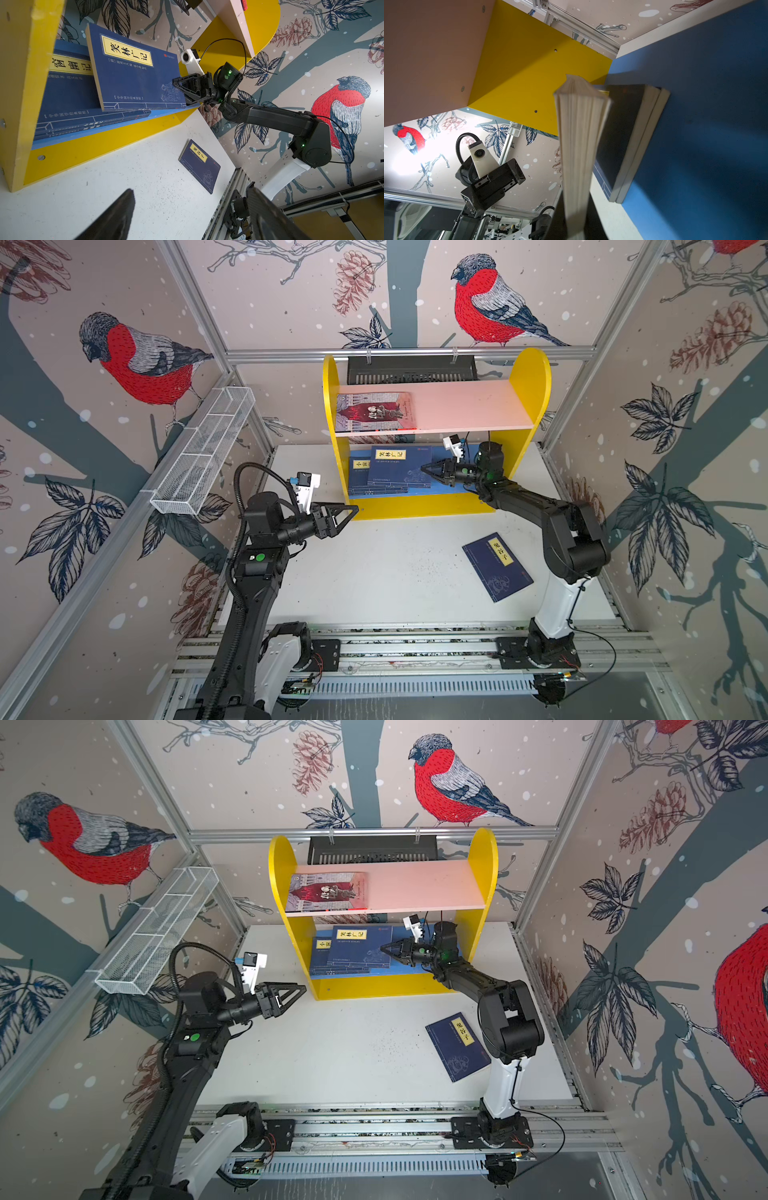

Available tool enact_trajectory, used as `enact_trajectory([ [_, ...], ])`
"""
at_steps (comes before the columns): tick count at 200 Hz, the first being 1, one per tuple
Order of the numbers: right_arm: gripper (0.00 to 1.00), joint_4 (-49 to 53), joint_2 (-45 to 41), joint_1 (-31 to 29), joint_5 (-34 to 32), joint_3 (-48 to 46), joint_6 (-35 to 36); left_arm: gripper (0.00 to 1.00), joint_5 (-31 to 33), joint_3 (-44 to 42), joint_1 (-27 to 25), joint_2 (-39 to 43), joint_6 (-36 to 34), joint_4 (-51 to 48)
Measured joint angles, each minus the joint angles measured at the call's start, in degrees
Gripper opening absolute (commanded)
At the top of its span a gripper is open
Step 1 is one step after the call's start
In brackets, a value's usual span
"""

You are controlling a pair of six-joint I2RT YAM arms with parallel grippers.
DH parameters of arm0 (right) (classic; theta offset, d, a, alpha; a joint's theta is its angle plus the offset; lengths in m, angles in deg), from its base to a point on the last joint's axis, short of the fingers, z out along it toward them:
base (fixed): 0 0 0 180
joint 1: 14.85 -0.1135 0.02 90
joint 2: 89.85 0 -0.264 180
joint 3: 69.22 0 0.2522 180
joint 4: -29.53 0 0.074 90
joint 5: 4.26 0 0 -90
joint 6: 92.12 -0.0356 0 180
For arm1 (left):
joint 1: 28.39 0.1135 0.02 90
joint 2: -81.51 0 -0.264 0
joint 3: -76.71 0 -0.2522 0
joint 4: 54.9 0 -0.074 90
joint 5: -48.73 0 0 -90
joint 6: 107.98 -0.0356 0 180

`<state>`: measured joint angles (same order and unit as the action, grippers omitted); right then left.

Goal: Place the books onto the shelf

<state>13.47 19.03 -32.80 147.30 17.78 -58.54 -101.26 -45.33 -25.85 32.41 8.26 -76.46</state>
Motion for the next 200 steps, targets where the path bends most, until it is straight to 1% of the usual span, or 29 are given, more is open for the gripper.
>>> enact_trajectory([
  [37, 0.01, 8.46, 1.25, -0.28, -0.48, 2.82, 5.55, 0.86, 0.00, -0.52, -0.11, 0.00, 0.39, 0.31],
  [71, 0.01, 13.14, 3.10, -0.35, -0.61, 5.27, 7.65, 0.86, -0.04, -1.09, -0.13, 0.04, 1.05, 1.75],
  [105, 0.02, 15.45, 4.07, -0.72, -0.57, 7.02, 8.76, 0.86, -0.07, -1.11, -0.15, 0.22, 1.86, 2.54],
  [131, 0.06, 17.42, 4.61, -0.79, -0.61, 8.26, 9.44, 0.86, -0.04, -1.40, -0.17, 0.44, 1.88, 2.60],
  [141, 0.13, 17.68, 4.81, -0.79, -0.63, 8.48, 9.68, 0.86, 0.02, -1.49, -0.17, 0.48, 1.88, 2.58],
  [144, 0.14, 17.81, 4.90, -0.79, -0.66, 8.55, 9.68, 0.86, 0.02, -1.51, -0.20, 0.52, 1.88, 2.60],
  [152, 0.10, 18.05, 5.09, -0.79, -0.85, 8.79, 9.75, 0.86, 0.02, -1.57, -0.22, 0.61, 1.88, 2.58],
  [157, 0.09, 18.32, 5.20, -0.79, -1.03, 9.01, 9.86, 0.86, 0.02, -1.64, -0.24, 0.70, 1.88, 2.60],
  [172, 0.12, 19.21, 5.57, -0.85, -1.51, 9.75, 9.88, 0.86, 0.04, -1.73, -0.33, 0.87, 1.88, 2.58],
  [184, 0.13, 19.98, 5.66, -0.92, -1.70, 10.25, 9.88, 0.86, 0.02, -1.77, -0.37, 1.05, 1.88, 2.56],
  [192, 0.15, 20.46, 5.68, -0.98, -2.12, 10.62, 9.88, 0.86, 0.02, -1.77, -0.42, 1.14, 1.88, 2.56],
  [200, 0.23, 20.70, 5.68, -1.01, -2.80, 10.86, 9.88, 0.86, 0.02, -1.81, -0.48, 1.20, 1.86, 2.56],
])
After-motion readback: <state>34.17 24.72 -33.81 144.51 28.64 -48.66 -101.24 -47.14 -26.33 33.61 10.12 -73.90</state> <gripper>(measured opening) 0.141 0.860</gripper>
